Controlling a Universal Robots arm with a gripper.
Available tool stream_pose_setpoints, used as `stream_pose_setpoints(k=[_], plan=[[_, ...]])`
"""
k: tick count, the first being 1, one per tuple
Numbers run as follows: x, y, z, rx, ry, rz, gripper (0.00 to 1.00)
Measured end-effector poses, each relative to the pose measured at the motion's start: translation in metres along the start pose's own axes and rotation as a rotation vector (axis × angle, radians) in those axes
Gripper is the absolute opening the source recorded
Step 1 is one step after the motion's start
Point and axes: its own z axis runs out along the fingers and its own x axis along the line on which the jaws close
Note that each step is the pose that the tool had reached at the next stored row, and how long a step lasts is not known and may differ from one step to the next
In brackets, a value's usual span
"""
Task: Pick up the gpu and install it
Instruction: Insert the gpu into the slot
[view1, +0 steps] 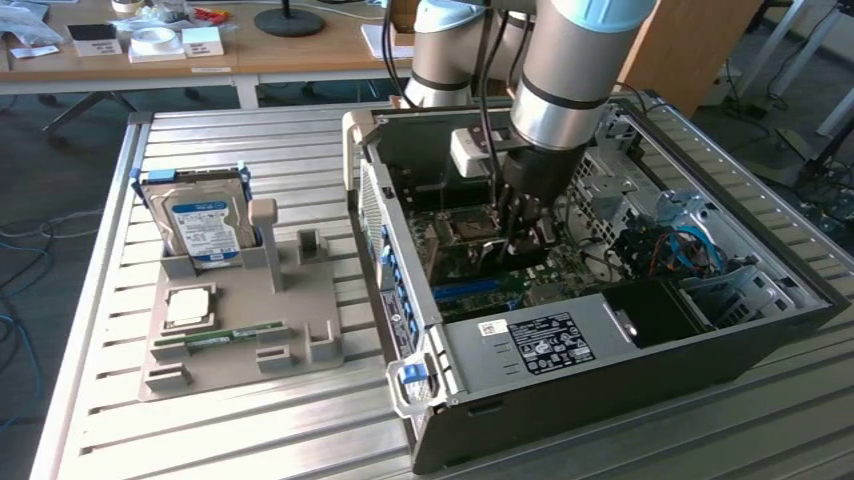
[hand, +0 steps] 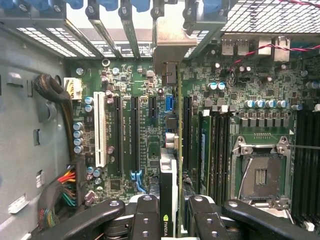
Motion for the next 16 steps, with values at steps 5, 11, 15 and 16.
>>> stream_pose_setpoints(k=[5,11,15,16], plan=[[0.0000,0.0003,0.0004,0.0001,0.0001,0.000,0.27],[0.0001,0.0040,0.0006,0.0000,0.0000,0.000,0.27],[0.0002,0.0073,0.0007,0.0001,0.0000,0.000,0.27],[0.0002,0.0080,0.0007,0.0001,0.0000,0.000,0.27]])
